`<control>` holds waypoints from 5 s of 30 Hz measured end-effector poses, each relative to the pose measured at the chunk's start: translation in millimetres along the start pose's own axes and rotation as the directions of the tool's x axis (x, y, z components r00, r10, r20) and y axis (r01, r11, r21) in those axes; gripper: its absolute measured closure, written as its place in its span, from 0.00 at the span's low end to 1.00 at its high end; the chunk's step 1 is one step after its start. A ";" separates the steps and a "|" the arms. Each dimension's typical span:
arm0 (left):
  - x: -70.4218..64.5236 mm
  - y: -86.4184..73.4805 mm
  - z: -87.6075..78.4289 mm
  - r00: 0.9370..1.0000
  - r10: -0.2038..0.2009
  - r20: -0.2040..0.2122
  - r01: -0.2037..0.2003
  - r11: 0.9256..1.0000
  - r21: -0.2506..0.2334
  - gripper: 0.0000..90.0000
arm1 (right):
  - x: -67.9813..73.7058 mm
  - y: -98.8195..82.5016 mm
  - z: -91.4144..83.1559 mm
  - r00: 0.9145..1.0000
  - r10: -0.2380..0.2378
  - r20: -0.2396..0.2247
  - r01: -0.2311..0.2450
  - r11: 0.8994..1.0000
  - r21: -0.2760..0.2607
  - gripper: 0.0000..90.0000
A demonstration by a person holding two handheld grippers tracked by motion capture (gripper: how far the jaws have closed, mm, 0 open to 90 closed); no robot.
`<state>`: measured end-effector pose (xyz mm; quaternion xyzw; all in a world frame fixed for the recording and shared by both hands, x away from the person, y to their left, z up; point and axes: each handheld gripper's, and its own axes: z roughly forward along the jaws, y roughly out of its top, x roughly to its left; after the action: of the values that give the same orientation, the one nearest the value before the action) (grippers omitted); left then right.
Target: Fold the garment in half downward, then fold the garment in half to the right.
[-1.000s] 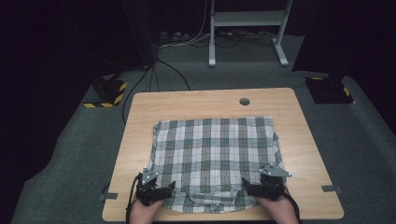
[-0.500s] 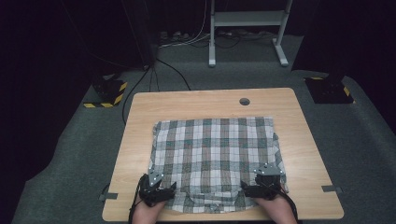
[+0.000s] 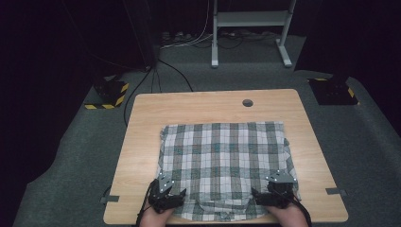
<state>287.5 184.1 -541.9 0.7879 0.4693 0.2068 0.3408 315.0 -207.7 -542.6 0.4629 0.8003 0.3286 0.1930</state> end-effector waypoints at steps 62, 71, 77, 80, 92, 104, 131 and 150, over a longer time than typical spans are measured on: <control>-85.7 42.5 45.7 0.965 0.188 0.182 -0.187 0.982 -0.024 0.22 | -100.0 -43.4 -41.1 0.966 0.185 0.182 -0.182 0.983 -0.035 0.03; -83.7 40.9 45.1 0.945 0.221 0.241 -0.218 0.975 -0.040 0.14 | -95.9 -44.5 -44.9 0.970 0.145 0.196 -0.136 0.989 -0.055 0.03; -78.9 40.8 36.8 0.940 0.229 0.254 -0.217 0.973 -0.073 0.07 | -86.2 -40.2 -60.4 0.979 0.119 0.168 -0.092 0.983 -0.158 0.03; -71.9 39.8 31.1 0.943 0.220 0.248 -0.206 0.975 -0.082 0.06 | -79.9 -38.2 -65.1 0.981 0.085 0.174 -0.051 0.980 -0.191 0.03; -33.7 31.7 5.2 0.962 0.191 0.198 -0.163 0.976 -0.147 0.04 | -64.9 -28.2 -68.2 0.990 0.074 0.119 -0.043 0.968 -0.248 0.00; 32.7 -2.0 -20.4 0.995 0.052 0.081 -0.040 0.989 -0.140 0.01 | -41.8 -7.3 -44.3 0.998 0.033 0.056 -0.018 0.969 -0.248 0.00; 64.0 -25.1 -18.1 0.998 -0.039 -0.051 0.040 0.999 0.019 0.00 | -21.8 -9.1 -12.7 0.999 -0.033 -0.029 0.027 0.981 -0.191 0.01; 63.9 -19.5 -24.5 0.999 -0.032 0.005 0.032 0.997 -0.072 0.02 | -19.0 -10.5 -14.3 0.997 -0.070 -0.033 0.061 0.975 -0.215 0.02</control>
<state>290.4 255.2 -539.0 0.7679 0.4734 0.2166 0.3732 309.2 -232.9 -539.7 0.4061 0.7790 0.4152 0.2364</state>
